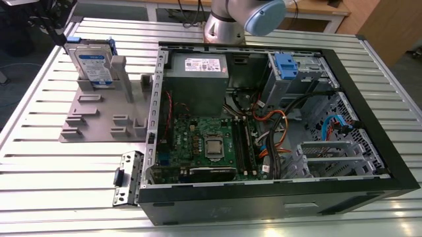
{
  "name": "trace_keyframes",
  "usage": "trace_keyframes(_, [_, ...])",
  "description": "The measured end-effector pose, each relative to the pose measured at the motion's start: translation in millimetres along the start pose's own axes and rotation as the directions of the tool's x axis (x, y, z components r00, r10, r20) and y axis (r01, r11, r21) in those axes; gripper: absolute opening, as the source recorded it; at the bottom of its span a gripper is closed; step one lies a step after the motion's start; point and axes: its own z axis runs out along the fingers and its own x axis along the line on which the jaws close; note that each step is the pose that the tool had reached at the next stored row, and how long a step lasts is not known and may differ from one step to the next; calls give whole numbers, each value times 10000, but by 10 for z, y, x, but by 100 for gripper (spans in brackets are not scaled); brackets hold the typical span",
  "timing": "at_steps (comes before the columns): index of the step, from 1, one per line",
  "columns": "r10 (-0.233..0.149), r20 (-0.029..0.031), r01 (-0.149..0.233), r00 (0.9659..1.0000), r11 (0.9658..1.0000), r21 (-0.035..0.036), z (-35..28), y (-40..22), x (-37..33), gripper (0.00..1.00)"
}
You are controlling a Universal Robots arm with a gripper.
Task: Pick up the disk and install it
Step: 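Reach for the disk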
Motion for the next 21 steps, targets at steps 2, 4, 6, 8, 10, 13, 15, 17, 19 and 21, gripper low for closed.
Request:
trace_keyframes(2, [1,4,-1,10000,10000,32,6,86,11,10])
trace_keyframes(4, [-1,7,1,10000,10000,90,16,122,4,10])
trace_keyframes(6, [-3,12,3,10000,9999,140,34,136,-26,10])
trace_keyframes(8, [-5,15,5,10000,9998,184,53,150,-61,10])
trace_keyframes(10, [-7,18,6,10000,9997,231,76,168,-98,10])
trace_keyframes(13, [-7,22,7,10000,9996,279,110,201,-149,10])
trace_keyframes(15, [-8,24,7,10000,9996,293,127,223,-178,10])
trace_keyframes(17, [-8,25,7,10000,9996,298,136,245,-199,10])
trace_keyframes(19, [-9,24,8,10000,9996,298,136,248,-201,10])
trace_keyframes(21, [-9,24,8,10000,9996,298,136,249,-201,10])
